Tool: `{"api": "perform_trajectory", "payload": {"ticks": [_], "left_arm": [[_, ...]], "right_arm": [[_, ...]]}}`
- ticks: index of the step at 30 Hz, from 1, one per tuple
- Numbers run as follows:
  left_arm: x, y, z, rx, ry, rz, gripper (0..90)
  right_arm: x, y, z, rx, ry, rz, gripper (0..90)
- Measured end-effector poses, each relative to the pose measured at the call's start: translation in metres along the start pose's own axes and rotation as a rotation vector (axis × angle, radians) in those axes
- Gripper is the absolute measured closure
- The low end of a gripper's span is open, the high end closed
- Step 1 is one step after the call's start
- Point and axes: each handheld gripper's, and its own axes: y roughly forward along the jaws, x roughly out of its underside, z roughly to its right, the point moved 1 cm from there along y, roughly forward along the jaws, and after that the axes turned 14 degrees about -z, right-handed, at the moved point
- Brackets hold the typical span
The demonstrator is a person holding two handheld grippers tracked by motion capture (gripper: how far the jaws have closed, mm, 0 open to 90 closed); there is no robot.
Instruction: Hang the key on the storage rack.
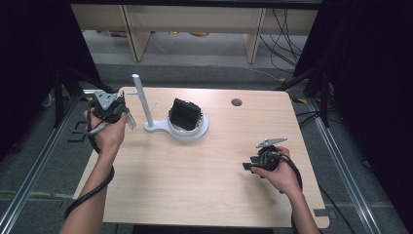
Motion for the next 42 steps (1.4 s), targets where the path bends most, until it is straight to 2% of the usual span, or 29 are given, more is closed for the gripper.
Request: {"api": "perform_trajectory", "payload": {"ticks": [1,5,6,7,10,14,18,20,23,26,30,33,37,39,40,42], "left_arm": [[0.0,0.0,0.001,-0.003,0.008,0.001,86.6],[-0.001,0.001,0.004,-0.006,0.016,0.0,86.6],[-0.002,0.002,0.004,-0.006,0.017,-0.003,86.6],[-0.002,0.003,0.004,-0.008,0.019,-0.002,86.6],[-0.004,0.003,0.006,-0.011,0.029,0.0,86.6],[-0.004,0.003,0.01,-0.017,0.043,0.0,86.6],[-0.003,0.004,0.011,-0.021,0.049,-0.004,86.5],[-0.002,0.004,0.013,-0.029,0.061,-0.007,86.4],[-0.002,0.005,0.015,-0.036,0.075,-0.013,86.3],[-0.001,0.007,0.015,-0.037,0.083,-0.014,86.1],[-0.001,0.008,0.017,-0.016,0.097,-0.015,84.5],[0.001,0.008,0.018,0.009,0.091,-0.009,77.3],[0.009,0.004,0.018,0.049,0.07,-0.014,74.8],[0.014,0.002,0.016,0.06,0.063,-0.013,72.1],[0.016,0.0,0.014,0.065,0.061,-0.011,70.4],[0.022,-0.002,0.01,0.084,0.063,-0.007,66.4]], "right_arm": [[0.0,0.001,0.001,0.008,-0.014,0.006,52.5],[0.0,0.001,0.001,0.008,-0.014,0.005,52.4],[0.0,0.001,0.0,-0.001,0.0,0.002,52.4],[0.0,0.0,0.0,-0.002,-0.004,-0.012,52.4],[0.0,0.001,0.001,-0.007,-0.013,-0.008,52.4],[0.0,0.001,0.001,-0.001,-0.002,0.0,52.4],[0.001,0.0,0.001,-0.01,-0.006,-0.012,52.4],[0.001,0.002,0.003,0.009,-0.023,0.011,52.4],[0.0,0.001,0.002,-0.009,-0.013,-0.012,52.4],[0.001,0.0,0.001,-0.003,-0.002,-0.018,52.3],[0.001,0.001,0.001,-0.009,-0.007,-0.017,52.1],[0.001,0.001,0.002,-0.003,-0.024,-0.01,51.9],[0.001,-0.001,0.001,0.0,0.002,-0.003,51.9],[0.001,-0.002,0.003,0.006,-0.015,-0.01,51.9],[0.002,-0.002,0.002,0.004,0.004,-0.009,51.9],[0.002,-0.002,0.002,-0.001,-0.003,-0.003,51.7]]}}
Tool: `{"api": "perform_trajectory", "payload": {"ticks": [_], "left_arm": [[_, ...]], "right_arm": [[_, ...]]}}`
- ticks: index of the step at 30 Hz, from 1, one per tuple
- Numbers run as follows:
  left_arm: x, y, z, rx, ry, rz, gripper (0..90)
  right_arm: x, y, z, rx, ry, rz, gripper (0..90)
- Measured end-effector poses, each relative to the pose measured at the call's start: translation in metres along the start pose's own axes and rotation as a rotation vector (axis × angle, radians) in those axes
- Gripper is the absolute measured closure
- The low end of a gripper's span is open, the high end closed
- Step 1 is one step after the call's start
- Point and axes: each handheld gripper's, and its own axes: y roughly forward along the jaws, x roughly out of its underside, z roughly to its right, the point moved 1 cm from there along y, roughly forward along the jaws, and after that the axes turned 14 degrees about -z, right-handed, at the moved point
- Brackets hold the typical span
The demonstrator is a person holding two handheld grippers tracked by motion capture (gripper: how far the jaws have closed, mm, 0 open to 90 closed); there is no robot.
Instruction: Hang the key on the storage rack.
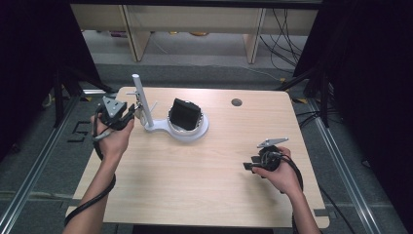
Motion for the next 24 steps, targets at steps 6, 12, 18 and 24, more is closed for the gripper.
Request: {"api": "perform_trajectory", "payload": {"ticks": [6,12,18,24], "left_arm": [[0.021,-0.012,-0.01,0.035,-0.021,0.023,55.6],[0.045,-0.023,-0.017,0.064,-0.021,0.025,49.3],[0.08,-0.03,-0.019,0.081,-0.048,0.016,47.3],[0.112,-0.032,-0.017,0.089,-0.055,0.014,46.2]], "right_arm": [[0.0,0.0,0.003,0.014,-0.022,0.031,51.5],[-0.001,0.0,0.001,0.027,-0.023,0.039,51.3],[-0.001,0.001,0.002,0.031,-0.022,0.041,51.1],[-0.001,0.003,0.0,0.019,-0.02,0.058,50.9]]}}
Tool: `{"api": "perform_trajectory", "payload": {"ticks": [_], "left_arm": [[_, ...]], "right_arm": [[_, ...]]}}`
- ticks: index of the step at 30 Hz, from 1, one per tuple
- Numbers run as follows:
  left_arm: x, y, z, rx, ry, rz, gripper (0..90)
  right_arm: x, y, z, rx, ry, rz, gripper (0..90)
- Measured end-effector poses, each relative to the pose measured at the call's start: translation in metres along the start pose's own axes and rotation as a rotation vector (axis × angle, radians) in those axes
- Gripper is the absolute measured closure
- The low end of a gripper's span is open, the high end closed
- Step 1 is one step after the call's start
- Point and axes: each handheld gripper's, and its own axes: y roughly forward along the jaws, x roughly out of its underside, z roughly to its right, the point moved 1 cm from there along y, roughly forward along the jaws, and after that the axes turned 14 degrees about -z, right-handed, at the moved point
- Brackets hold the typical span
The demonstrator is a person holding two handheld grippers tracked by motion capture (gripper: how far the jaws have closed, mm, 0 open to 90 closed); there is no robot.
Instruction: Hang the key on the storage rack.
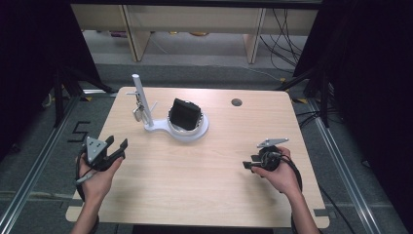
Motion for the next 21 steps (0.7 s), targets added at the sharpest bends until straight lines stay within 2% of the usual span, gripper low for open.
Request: {"api": "perform_trajectory", "payload": {"ticks": [5,6,7,10,13,14,16,17,18,19,20,21], "left_arm": [[0.022,0.001,0.0,0.008,-0.012,-0.009,45.3],[0.026,0.001,0.0,0.011,-0.014,-0.008,45.2],[0.031,0.002,0.0,0.011,-0.012,-0.015,45.0],[0.041,0.003,0.0,0.017,-0.005,-0.026,44.3],[0.046,0.004,0.0,0.024,-0.006,-0.013,43.5],[0.047,0.004,-0.001,0.022,-0.003,-0.017,43.2],[0.05,0.004,-0.002,0.025,-0.01,-0.008,42.4],[0.051,0.004,-0.003,0.027,-0.012,-0.004,42.1],[0.052,0.004,-0.003,0.028,-0.014,-0.003,41.8],[0.053,0.004,-0.003,0.032,-0.014,0.02,41.5],[0.053,0.004,-0.003,0.033,-0.018,0.017,41.4],[0.053,0.003,-0.004,0.031,-0.02,0.018,41.1]], "right_arm": [[0.0,-0.001,0.0,0.012,-0.003,-0.013,50.6],[0.001,0.0,0.001,0.026,-0.024,-0.007,50.5],[0.0,0.0,0.0,0.0,-0.003,-0.015,50.4],[0.0,-0.001,-0.001,0.014,-0.004,-0.012,50.2],[0.001,0.001,-0.001,0.015,-0.006,0.002,49.9],[0.001,0.002,0.001,0.024,-0.021,0.008,49.8],[0.002,0.002,0.001,0.014,-0.025,-0.003,49.8],[0.002,0.002,0.0,0.006,-0.001,-0.013,49.7],[0.002,0.002,0.0,0.007,-0.003,-0.012,49.6],[0.003,0.002,0.0,0.015,-0.004,-0.013,49.4],[0.003,0.005,0.0,0.007,-0.011,0.008,49.4],[0.003,0.006,0.001,0.015,-0.024,0.004,49.2]]}}
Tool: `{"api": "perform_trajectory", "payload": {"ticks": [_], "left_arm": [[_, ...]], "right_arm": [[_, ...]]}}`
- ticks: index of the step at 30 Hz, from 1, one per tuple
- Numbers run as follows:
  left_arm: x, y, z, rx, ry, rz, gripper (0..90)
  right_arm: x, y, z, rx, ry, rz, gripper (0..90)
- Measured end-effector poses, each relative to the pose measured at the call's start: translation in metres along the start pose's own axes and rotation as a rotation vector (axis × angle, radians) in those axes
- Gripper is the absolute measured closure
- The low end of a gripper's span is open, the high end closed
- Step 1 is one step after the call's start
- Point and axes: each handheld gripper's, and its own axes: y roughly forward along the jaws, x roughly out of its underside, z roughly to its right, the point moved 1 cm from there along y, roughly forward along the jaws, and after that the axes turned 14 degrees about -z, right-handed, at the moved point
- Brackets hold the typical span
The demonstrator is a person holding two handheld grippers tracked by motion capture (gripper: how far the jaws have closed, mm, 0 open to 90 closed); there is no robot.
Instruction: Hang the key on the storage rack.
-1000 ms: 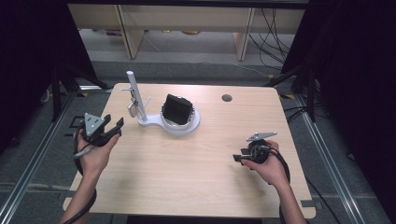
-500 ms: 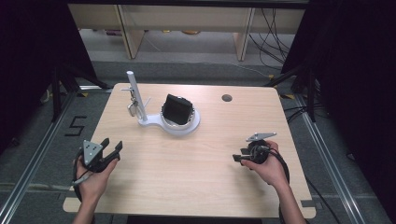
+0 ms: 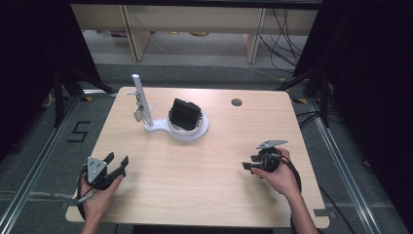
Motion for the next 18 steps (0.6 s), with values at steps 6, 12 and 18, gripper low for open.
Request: {"api": "perform_trajectory", "payload": {"ticks": [6,12,18], "left_arm": [[0.0004,-0.0005,-0.0034,0.004,-0.037,0.015,40.1],[0.0001,-0.0003,-0.0039,0.004,-0.04,0.005,40.0],[0.0001,0.0009,-0.0043,0.005,-0.052,0.012,38.6]], "right_arm": [[0.0003,-0.0003,-0.0011,-0.002,0.004,-0.005,48.9],[0.0007,-0.0002,-0.0041,-0.008,0.037,0.008,48.3],[0.0011,-0.0016,-0.0018,0.003,0.018,0.005,48.0]]}}
